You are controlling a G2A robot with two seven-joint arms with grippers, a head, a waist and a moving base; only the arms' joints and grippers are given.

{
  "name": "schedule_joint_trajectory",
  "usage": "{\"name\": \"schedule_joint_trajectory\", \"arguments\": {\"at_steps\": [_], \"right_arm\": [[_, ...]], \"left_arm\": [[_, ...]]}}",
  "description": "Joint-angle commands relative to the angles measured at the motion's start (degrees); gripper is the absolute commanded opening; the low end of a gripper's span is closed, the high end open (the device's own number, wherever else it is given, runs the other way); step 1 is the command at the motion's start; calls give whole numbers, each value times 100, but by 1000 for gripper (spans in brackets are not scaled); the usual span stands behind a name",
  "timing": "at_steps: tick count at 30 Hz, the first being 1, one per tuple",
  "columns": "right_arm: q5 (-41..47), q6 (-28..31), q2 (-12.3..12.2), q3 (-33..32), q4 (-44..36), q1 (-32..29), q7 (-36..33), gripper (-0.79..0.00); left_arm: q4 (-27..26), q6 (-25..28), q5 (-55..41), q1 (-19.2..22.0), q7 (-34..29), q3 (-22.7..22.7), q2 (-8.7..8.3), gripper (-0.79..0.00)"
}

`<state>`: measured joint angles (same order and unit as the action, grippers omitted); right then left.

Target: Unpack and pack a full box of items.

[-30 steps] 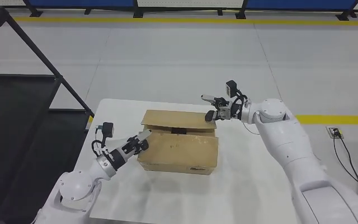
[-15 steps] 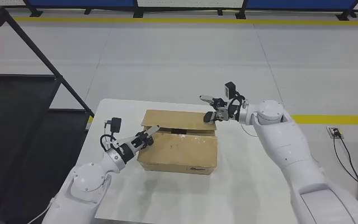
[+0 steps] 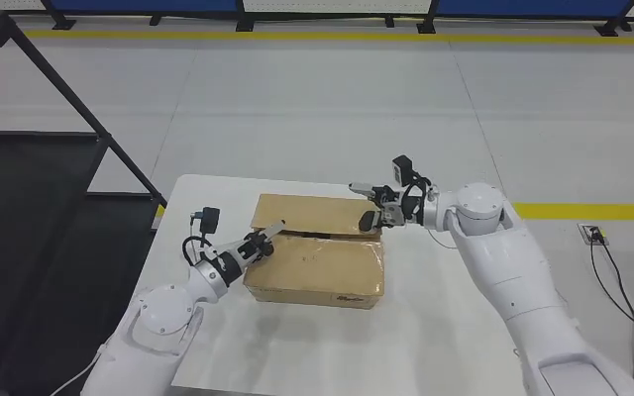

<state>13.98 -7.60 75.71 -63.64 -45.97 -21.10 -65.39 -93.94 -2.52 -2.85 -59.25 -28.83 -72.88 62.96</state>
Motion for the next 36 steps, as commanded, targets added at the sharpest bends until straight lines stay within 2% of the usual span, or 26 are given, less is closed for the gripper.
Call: {"name": "schedule_joint_trajectory", "arguments": {"at_steps": [1, 9, 13, 19, 29, 34, 36], "right_arm": [[-52, -82, -52, -58, -287, -190, 4, 0], [-111, -119, -225, -349, -1222, -881, 177, 0], [-103, -28, -284, -446, -1459, -1105, 170, 0], [-151, 175, -325, -459, -1490, -1206, 198, 0], [-37, 546, -325, -370, -1211, -1166, 230, 0], [-69, 645, -317, -285, -1087, -1117, 291, 0], [-111, 712, -321, -259, -1101, -1119, 300, 0]], "left_arm": [[9, 0, 24, 15, 7, 18, 7, 0], [4, -7, 47, 52, 15, 27, 29, 0], [-106, 53, -140, 28, 145, -175, 27, 0], [-360, 158, -341, -235, 184, -830, -43, 0], [-610, 474, -659, -1073, 152, -2139, -172, 0], [-751, 534, -773, -1334, 87, -2584, -210, 0], [-767, 543, -768, -1347, 82, -2609, -213, 0]]}}
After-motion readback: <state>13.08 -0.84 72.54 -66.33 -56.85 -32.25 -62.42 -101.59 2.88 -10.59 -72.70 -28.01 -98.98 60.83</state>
